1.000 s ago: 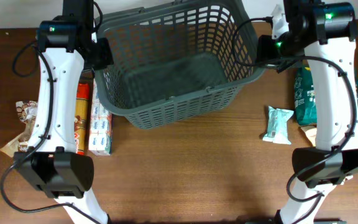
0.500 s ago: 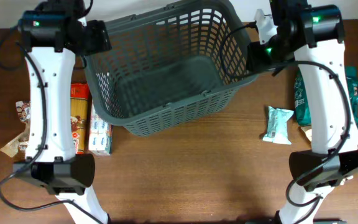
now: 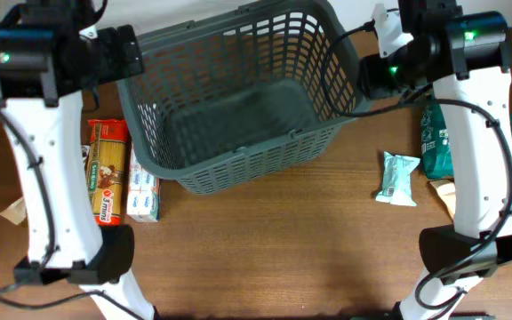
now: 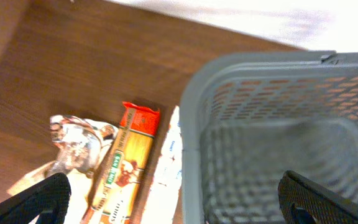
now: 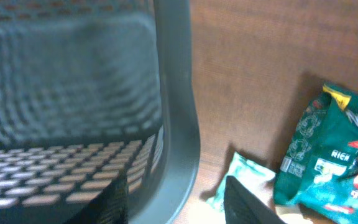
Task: Pack container
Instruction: 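Slide the basket further toward the table centre with both grippers, then release the basket, retract the left arm, then the right arm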
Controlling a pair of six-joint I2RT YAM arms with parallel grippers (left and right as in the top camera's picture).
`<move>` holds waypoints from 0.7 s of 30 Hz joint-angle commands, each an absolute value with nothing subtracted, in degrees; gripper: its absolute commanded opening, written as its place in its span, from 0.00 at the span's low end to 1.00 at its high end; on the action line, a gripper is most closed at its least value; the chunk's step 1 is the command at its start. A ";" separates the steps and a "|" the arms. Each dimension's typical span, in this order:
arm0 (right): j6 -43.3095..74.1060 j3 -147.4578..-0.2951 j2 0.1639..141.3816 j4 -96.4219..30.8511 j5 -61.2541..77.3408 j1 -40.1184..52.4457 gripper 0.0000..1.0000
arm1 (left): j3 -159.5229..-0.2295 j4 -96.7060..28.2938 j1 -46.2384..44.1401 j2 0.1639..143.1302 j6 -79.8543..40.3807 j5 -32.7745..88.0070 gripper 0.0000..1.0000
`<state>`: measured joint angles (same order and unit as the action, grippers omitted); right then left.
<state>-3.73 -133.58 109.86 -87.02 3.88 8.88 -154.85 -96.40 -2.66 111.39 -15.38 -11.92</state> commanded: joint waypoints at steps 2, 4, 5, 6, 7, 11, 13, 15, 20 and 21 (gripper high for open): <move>-4.08 -133.40 108.99 -83.88 3.16 9.32 0.53 | -156.66 -96.12 -2.46 102.02 -14.50 -15.44 1.00; -4.08 -133.34 109.21 -82.78 3.20 9.32 0.54 | -156.66 -96.20 -2.46 99.13 -14.50 -15.46 1.00; -4.08 -133.27 109.49 -82.35 3.20 9.34 0.54 | -156.66 -96.25 -2.44 97.71 -14.48 -15.49 1.00; -4.08 -133.27 109.80 -82.00 3.20 9.37 0.56 | -156.66 -96.27 -2.44 96.14 -14.48 -15.55 1.00; -4.08 -133.27 110.13 -81.80 3.22 9.37 0.57 | -156.66 -96.25 -2.46 94.56 -14.48 -15.53 0.99; -4.08 -133.27 112.20 -80.68 3.42 9.37 0.58 | -156.66 -96.14 -2.46 89.52 -14.46 -15.46 1.00; -4.16 -133.27 113.47 -80.20 4.25 9.37 0.60 | -156.66 -96.40 -2.46 87.37 -14.48 -15.49 1.00; -4.27 -133.27 114.91 -79.59 4.49 9.37 0.61 | -156.66 -96.55 -2.46 85.45 -14.48 -15.46 0.99; -4.27 -133.27 117.86 -78.11 5.63 9.37 0.61 | -156.66 -96.55 -2.46 81.76 -14.48 -15.46 0.99; -4.25 -133.27 118.54 -77.80 5.82 9.37 0.61 | -156.64 -96.55 -2.46 81.17 -14.48 -15.46 1.00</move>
<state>-3.92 -133.56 116.97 -78.37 4.40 8.88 -156.66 -96.44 -2.66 82.06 -15.38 -14.46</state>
